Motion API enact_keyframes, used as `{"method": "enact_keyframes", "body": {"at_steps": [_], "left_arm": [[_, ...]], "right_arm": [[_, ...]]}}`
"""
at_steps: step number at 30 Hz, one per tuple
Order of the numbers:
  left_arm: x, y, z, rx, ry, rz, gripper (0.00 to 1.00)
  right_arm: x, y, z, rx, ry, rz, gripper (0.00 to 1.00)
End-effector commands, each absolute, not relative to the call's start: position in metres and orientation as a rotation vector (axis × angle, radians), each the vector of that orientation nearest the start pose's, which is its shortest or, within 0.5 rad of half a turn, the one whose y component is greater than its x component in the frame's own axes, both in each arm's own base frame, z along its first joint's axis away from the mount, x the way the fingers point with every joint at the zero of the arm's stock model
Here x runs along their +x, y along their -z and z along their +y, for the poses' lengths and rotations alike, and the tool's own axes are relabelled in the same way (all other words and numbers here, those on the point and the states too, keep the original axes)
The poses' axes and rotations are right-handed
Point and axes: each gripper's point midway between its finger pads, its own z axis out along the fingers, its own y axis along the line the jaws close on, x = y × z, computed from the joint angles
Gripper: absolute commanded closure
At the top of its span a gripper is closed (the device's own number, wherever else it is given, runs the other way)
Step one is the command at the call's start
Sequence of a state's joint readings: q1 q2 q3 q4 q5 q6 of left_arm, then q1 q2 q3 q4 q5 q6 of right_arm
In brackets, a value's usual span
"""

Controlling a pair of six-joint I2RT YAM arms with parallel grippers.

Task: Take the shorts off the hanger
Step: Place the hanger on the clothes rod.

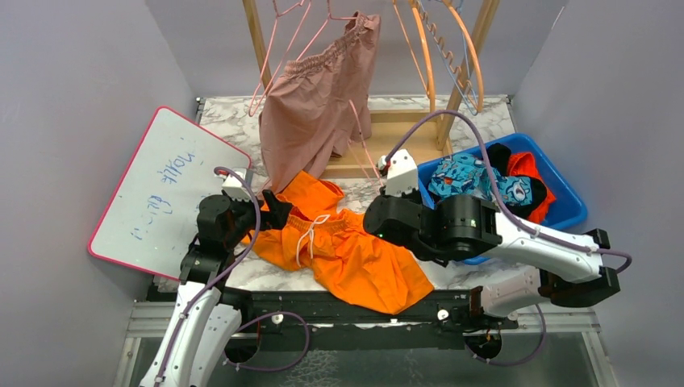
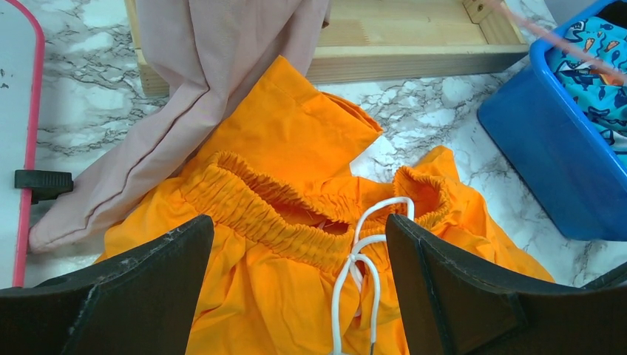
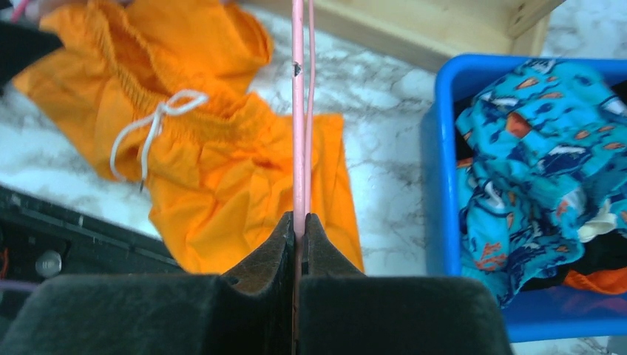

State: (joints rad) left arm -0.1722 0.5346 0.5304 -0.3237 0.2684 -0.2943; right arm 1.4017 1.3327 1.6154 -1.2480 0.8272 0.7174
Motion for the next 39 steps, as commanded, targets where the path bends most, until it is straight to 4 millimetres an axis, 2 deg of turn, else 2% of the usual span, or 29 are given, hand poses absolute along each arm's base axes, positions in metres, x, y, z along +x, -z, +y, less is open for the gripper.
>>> {"method": "enact_keyframes", "body": {"at_steps": [1, 5, 8, 14, 19, 23, 39], "left_arm": [[0.241, -0.197, -0.100, 0.072, 0.566, 1.909, 0.12], [0.241, -0.198, -0.100, 0.070, 0.564, 1.903, 0.11], [0.241, -0.199, -0.100, 0.070, 0.565, 1.901, 0.11], [0.240, -0.200, -0.100, 0.075, 0.567, 1.896, 0.11], [0.240, -0.199, -0.100, 0.074, 0.566, 1.899, 0.11], [0.240, -0.201, -0.100, 0.073, 0.564, 1.893, 0.11], [0.239, -0.202, -0.100, 0.078, 0.569, 1.887, 0.11]], "right_arm": [[0.187, -0.335, 0.230, -0.305, 0.090, 2.020, 0.98], [0.228, -0.350, 0.231, -0.233, 0.156, 1.992, 0.98], [0.257, -0.363, 0.237, -0.233, 0.088, 1.961, 0.98], [0.276, -0.410, 0.262, -0.285, -0.114, 1.828, 0.98], [0.287, -0.437, 0.256, -0.280, -0.136, 1.780, 0.98], [0.303, -0.446, 0.243, -0.239, -0.081, 1.777, 0.98], [0.359, -0.463, 0.234, -0.140, 0.013, 1.768, 0.98]]}}
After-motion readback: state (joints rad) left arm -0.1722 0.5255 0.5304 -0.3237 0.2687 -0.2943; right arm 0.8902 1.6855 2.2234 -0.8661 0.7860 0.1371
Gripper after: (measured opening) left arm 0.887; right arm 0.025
